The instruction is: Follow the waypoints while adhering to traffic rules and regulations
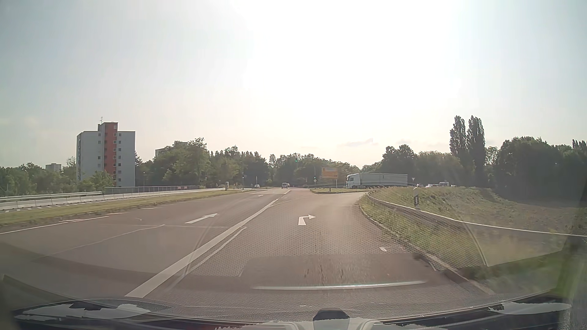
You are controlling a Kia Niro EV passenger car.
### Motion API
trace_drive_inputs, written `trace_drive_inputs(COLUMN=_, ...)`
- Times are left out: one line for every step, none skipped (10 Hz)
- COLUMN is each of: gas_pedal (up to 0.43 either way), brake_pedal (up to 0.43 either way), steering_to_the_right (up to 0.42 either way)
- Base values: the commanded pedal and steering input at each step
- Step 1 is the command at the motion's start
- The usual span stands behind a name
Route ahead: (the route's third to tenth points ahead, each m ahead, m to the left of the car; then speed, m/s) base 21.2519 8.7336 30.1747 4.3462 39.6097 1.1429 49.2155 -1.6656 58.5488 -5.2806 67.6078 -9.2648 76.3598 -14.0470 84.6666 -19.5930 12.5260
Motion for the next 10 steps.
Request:
trace_drive_inputs(gas_pedal=0.059, brake_pedal=0.0, steering_to_the_right=0.021)
trace_drive_inputs(gas_pedal=0.059, brake_pedal=0.0, steering_to_the_right=0.025)
trace_drive_inputs(gas_pedal=0.059, brake_pedal=0.0, steering_to_the_right=0.025)
trace_drive_inputs(gas_pedal=0.059, brake_pedal=0.0, steering_to_the_right=0.025)
trace_drive_inputs(gas_pedal=0.059, brake_pedal=0.0, steering_to_the_right=0.024)
trace_drive_inputs(gas_pedal=0.059, brake_pedal=0.0, steering_to_the_right=0.024)
trace_drive_inputs(gas_pedal=0.059, brake_pedal=0.0, steering_to_the_right=0.024)
trace_drive_inputs(gas_pedal=0.059, brake_pedal=0.0, steering_to_the_right=0.025)
trace_drive_inputs(gas_pedal=0.059, brake_pedal=0.0, steering_to_the_right=0.026)
trace_drive_inputs(gas_pedal=0.059, brake_pedal=0.0, steering_to_the_right=0.026)
